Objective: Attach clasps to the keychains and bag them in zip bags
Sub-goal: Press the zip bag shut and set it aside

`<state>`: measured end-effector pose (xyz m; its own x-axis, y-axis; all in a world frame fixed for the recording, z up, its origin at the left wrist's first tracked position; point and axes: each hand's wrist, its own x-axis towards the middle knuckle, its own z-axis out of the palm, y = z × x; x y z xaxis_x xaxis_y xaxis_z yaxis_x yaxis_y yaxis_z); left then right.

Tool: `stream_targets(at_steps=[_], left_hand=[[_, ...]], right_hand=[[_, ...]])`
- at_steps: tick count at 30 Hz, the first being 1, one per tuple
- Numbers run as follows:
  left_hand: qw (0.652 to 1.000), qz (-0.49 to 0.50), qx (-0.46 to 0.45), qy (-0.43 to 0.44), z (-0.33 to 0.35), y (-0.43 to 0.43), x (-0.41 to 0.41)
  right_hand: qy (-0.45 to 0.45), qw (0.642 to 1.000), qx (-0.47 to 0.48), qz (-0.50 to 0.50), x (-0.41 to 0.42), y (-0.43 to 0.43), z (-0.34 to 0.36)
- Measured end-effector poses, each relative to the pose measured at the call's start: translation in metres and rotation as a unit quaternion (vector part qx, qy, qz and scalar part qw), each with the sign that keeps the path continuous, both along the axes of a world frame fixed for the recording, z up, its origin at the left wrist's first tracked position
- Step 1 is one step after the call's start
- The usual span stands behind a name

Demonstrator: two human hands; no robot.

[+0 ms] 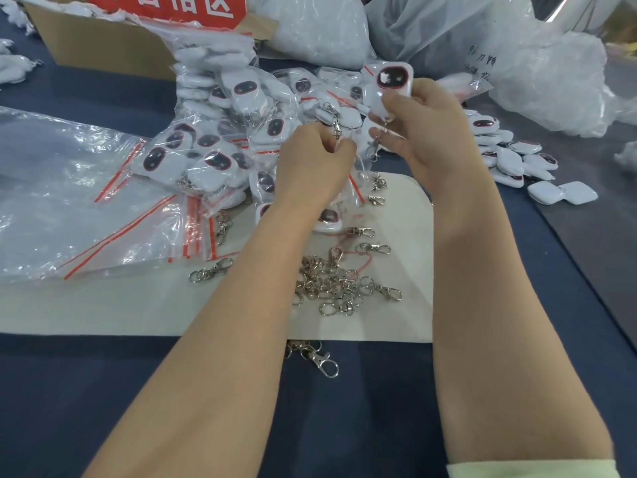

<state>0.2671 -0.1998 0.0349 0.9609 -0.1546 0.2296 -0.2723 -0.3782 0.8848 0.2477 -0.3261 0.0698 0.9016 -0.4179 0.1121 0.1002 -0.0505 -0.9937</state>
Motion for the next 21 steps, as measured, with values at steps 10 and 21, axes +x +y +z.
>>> stream_targets(at_steps=[10,21], left_hand=[[0.997,0.060,-0.043,-0.030,0.017,0.006,0.004],[0.997,0.037,-0.023,-0.059,0.020,0.007,0.000]], right_hand=[[0.205,0.908,-0.348,0.111,-0.006,0.013,0.011],[0.125,0.970,-0.208,0.030,0.000,-0.003,-0.007]])
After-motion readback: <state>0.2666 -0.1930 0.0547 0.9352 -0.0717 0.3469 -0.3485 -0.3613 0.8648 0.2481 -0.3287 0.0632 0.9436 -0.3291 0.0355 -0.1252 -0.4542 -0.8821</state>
